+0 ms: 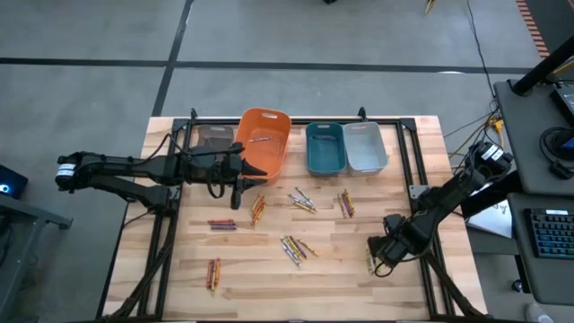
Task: Sort crayons
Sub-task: Put the white crayon into the orange bin
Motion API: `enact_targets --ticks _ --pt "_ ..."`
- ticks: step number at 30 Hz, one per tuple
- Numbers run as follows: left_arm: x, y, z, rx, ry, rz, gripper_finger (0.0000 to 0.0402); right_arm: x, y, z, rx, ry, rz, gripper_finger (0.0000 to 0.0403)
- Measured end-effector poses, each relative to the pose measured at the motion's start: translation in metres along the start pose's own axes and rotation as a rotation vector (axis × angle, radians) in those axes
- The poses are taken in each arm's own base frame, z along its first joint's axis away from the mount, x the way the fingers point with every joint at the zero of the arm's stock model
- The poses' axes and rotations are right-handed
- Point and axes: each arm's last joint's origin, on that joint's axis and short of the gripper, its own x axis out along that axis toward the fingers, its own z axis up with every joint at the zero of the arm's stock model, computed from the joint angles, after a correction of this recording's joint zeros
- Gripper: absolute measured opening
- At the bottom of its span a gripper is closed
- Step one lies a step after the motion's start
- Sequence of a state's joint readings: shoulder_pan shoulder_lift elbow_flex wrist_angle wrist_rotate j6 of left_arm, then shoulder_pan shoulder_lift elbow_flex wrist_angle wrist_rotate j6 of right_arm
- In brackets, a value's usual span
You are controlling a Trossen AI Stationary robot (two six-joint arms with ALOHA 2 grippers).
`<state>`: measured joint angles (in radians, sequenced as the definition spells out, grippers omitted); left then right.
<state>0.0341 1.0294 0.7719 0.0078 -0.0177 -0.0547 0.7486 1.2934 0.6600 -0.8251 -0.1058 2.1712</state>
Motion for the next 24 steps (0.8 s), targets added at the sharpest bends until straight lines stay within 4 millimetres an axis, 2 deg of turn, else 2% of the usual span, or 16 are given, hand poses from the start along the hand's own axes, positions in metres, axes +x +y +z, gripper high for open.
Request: enact_targets --ticks 7,12,18,24 --pt "0.000 0.000 0.000 0.000 0.000 0.000 0.0079 0.018 -0.004 0.006 0.006 0.022 0.048 0.0113" --pt "0.000 0.000 0.000 0.000 0.000 0.000 0.0079 0.024 -0.008 0.009 0.009 0.013 0.041 0.0078" --pt "0.000 0.000 0.000 -0.006 0.000 0.000 0.0079 0.024 -0.008 0.009 0.008 0.009 0.040 0.0017" --pt "0.000 0.000 0.000 -0.007 0.000 0.000 0.0079 0.014 -0.007 0.007 0.001 0.015 0.051 0.0013"
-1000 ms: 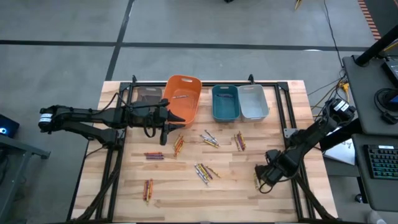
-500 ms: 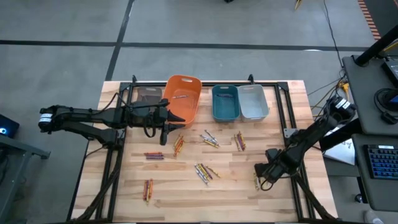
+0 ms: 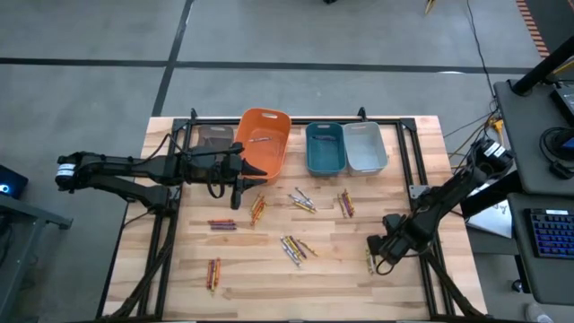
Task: Sort crayons
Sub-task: Put the white crayon into the orange bin
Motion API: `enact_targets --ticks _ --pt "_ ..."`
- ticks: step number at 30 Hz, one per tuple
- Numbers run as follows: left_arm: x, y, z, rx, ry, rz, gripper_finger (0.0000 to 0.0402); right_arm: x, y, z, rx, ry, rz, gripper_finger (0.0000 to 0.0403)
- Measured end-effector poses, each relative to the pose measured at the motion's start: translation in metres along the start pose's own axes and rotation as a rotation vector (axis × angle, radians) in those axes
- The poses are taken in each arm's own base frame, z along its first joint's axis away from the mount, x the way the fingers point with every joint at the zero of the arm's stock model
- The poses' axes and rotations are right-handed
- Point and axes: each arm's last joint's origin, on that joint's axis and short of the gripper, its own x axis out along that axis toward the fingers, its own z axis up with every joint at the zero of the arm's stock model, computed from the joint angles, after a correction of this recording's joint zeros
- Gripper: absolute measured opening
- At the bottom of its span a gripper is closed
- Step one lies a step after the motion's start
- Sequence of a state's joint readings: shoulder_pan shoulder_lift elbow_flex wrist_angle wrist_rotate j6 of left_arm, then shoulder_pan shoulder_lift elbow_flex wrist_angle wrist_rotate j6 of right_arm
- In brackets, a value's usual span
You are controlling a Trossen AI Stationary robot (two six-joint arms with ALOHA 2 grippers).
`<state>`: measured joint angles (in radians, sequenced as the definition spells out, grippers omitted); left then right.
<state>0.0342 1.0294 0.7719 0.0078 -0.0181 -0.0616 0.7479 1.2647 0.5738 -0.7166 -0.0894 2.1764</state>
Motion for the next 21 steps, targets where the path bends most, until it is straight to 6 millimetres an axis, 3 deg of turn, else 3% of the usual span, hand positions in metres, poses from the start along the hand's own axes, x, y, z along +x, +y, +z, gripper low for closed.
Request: enact_targets --ticks 3,9,16,21 --pt "0.000 0.000 0.000 0.000 0.000 0.000 0.0079 -0.013 -0.002 0.003 0.005 -0.065 -0.002 0.0011" --pt "0.000 0.000 0.000 0.000 -0.001 0.000 0.0079 -0.057 0.008 0.009 -0.027 -0.208 0.167 0.0008" --pt "0.000 0.000 0.000 0.000 -0.003 -0.001 0.0079 -0.099 0.032 0.028 -0.128 -0.423 0.413 0.0008" --pt "0.000 0.000 0.000 0.000 -0.003 0.000 0.0079 -0.124 0.053 0.050 -0.258 -0.540 0.437 0.0008"
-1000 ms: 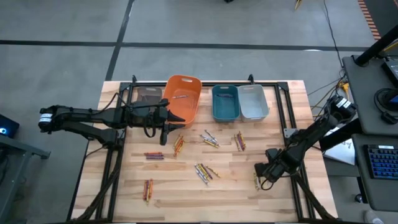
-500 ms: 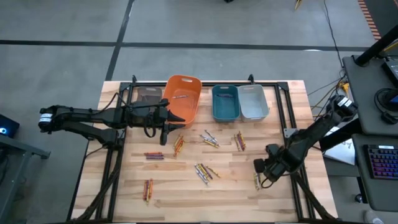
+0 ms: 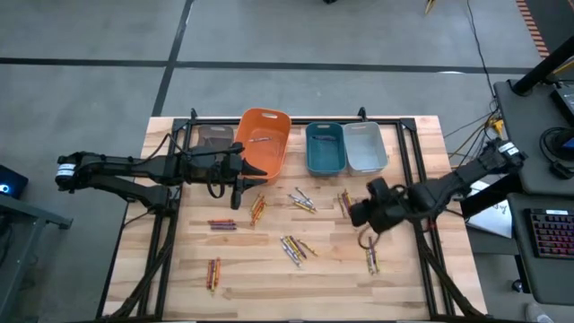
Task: Sort crayons
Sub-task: Put the white crayon into the orange bin
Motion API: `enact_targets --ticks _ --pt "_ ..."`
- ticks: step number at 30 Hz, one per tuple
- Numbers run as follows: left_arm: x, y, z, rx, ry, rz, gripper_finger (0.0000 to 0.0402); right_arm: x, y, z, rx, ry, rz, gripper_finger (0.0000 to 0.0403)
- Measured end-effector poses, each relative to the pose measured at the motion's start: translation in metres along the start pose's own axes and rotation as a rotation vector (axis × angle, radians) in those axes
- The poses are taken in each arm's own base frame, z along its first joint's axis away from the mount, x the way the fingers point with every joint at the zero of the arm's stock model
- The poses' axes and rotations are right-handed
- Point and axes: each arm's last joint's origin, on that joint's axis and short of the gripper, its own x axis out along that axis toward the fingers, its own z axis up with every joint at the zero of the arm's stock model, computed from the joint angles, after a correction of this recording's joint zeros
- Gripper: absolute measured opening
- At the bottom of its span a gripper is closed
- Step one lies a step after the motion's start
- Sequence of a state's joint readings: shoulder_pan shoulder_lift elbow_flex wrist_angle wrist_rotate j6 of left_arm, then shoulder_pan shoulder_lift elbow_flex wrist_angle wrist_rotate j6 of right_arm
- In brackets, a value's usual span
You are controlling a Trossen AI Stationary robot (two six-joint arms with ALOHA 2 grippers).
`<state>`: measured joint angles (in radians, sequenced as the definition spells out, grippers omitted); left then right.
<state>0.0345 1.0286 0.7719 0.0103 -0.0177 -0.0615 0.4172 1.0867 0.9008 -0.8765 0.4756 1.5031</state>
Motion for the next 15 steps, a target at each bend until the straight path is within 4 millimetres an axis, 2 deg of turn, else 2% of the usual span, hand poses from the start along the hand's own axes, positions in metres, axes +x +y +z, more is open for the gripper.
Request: enact_targets --ticks 9,15 --pt "-0.001 0.000 0.001 0.022 -0.003 0.000 0.0079 0.012 0.037 0.076 -0.276 -0.189 0.070 0.0009" --pt "-0.013 0.000 0.007 0.052 -0.048 -0.002 0.0079 0.026 0.056 0.129 -0.422 -0.324 0.127 0.0009"
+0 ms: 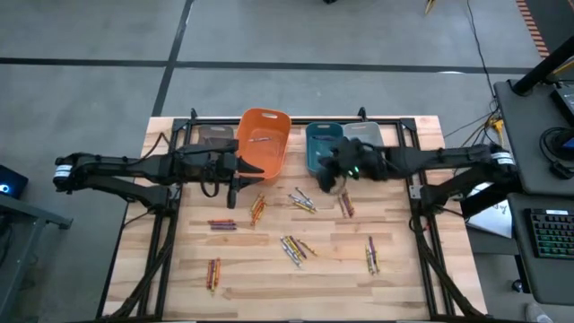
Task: Sort crayons
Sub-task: Put the white crayon into the orange bin
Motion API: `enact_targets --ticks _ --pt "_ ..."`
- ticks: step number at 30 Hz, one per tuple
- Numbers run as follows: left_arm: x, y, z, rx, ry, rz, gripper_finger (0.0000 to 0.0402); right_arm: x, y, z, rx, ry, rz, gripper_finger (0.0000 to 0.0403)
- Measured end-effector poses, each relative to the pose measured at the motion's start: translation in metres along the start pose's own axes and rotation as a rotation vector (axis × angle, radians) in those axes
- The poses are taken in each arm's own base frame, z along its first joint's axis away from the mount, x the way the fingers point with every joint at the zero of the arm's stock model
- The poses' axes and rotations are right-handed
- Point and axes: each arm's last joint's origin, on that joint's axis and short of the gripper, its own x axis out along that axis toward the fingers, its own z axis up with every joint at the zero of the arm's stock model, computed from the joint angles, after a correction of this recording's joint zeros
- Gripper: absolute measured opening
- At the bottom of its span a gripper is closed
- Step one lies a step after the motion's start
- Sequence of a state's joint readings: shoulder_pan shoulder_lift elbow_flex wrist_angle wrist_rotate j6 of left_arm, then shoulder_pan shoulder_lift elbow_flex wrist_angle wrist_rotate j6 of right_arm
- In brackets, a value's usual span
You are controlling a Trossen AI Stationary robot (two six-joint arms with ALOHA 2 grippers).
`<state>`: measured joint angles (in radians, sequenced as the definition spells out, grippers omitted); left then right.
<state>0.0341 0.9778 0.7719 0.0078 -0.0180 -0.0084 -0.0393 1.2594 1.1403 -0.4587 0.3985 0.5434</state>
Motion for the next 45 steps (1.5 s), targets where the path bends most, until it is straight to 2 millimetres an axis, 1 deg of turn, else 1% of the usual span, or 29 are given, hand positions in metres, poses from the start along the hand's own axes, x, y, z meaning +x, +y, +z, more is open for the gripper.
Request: enact_targets --ticks 5,8,12,16,19,24,29,33,36,41,45 --pt "-0.013 0.000 0.008 0.026 -0.052 0.001 0.0079 0.038 -0.007 0.035 -0.089 -0.128 0.084 0.0009" --pt "-0.020 0.000 0.012 0.037 -0.080 0.001 0.0079 0.066 -0.011 0.052 -0.125 -0.212 0.141 0.0009" --pt "-0.029 0.000 0.016 0.050 -0.112 0.002 0.0079 0.105 -0.018 0.073 -0.171 -0.306 0.173 0.0009" --pt "-0.039 0.001 0.019 0.050 -0.132 0.003 0.0079 0.142 -0.026 0.092 -0.210 -0.334 0.183 0.0009" --pt "-0.046 0.001 0.020 0.049 -0.141 0.003 0.0079 0.167 -0.031 0.101 -0.239 -0.333 0.155 0.0009" --pt "-0.057 0.001 0.020 0.049 -0.143 0.004 0.0079 0.201 -0.043 0.107 -0.267 -0.321 0.114 0.0009" --pt "-0.063 0.001 0.021 0.057 -0.144 0.004 0.0079 0.229 -0.055 0.103 -0.287 -0.226 0.099 0.0009" --pt "-0.064 0.001 0.020 0.075 -0.141 0.006 0.0079 0.249 -0.057 0.096 -0.321 -0.126 0.102 0.0009" --pt "-0.064 0.001 0.020 0.075 -0.139 0.015 0.0079 0.260 -0.057 0.092 -0.375 -0.030 0.091 0.0009" --pt "-0.063 0.001 0.020 0.075 -0.133 0.015 0.0079 0.271 -0.057 0.089 -0.454 0.105 0.078 0.0009" --pt "-0.063 0.001 0.019 0.075 -0.127 0.015 0.0079 0.275 -0.057 0.088 -0.478 0.142 0.076 0.0009"
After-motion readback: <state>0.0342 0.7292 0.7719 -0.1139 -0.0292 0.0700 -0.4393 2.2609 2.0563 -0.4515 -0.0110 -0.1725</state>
